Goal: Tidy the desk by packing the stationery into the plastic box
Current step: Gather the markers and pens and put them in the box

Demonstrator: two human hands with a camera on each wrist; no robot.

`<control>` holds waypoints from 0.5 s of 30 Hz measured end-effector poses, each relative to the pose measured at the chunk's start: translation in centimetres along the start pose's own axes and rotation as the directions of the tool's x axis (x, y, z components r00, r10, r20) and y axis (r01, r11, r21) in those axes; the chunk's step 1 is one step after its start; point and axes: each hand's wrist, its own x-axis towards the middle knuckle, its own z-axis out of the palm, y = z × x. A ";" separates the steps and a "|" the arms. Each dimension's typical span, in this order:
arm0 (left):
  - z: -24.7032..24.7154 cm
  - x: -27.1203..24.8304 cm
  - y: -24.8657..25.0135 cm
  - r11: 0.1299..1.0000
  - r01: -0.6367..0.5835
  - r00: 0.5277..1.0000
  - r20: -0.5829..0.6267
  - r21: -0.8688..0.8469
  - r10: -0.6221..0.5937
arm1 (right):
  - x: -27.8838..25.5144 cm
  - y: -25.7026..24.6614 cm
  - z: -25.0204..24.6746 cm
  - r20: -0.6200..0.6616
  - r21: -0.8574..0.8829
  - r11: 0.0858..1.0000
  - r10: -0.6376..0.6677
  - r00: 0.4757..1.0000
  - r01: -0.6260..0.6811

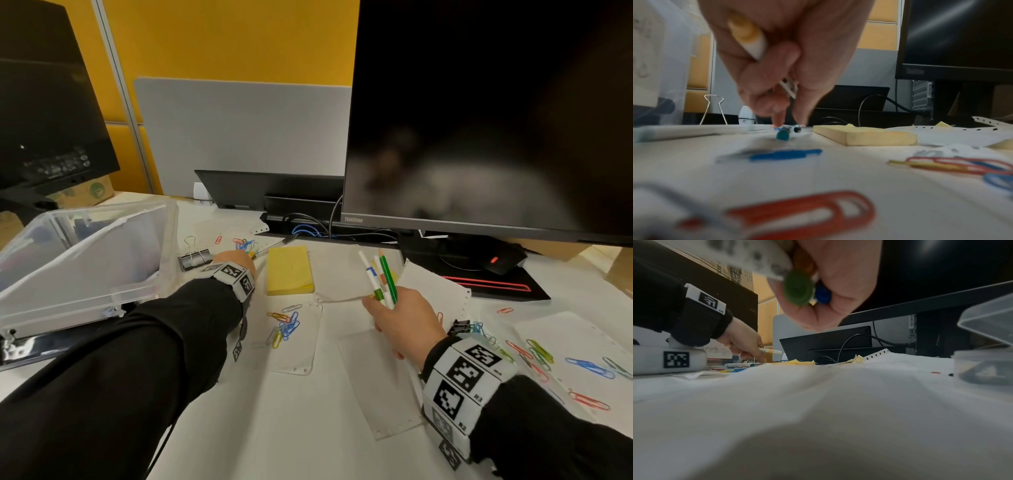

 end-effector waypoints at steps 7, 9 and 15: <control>0.4 0.1 0.6 0.991 -0.011 1.000 -0.012 -0.130 0.009 | 0.0 -0.5 -0.4 -0.054 0.008 0.999 -0.038 0.998 0.038; -0.6 -0.8 1.4 0.945 0.023 0.998 -0.054 -0.326 -0.043 | -0.1 -0.6 -0.5 -0.072 0.006 0.998 -0.056 0.996 0.057; -1.9 -8.8 4.9 0.479 -0.168 0.850 0.120 -0.861 0.513 | -0.6 -1.0 -0.9 -0.127 0.111 0.982 -0.140 0.982 0.155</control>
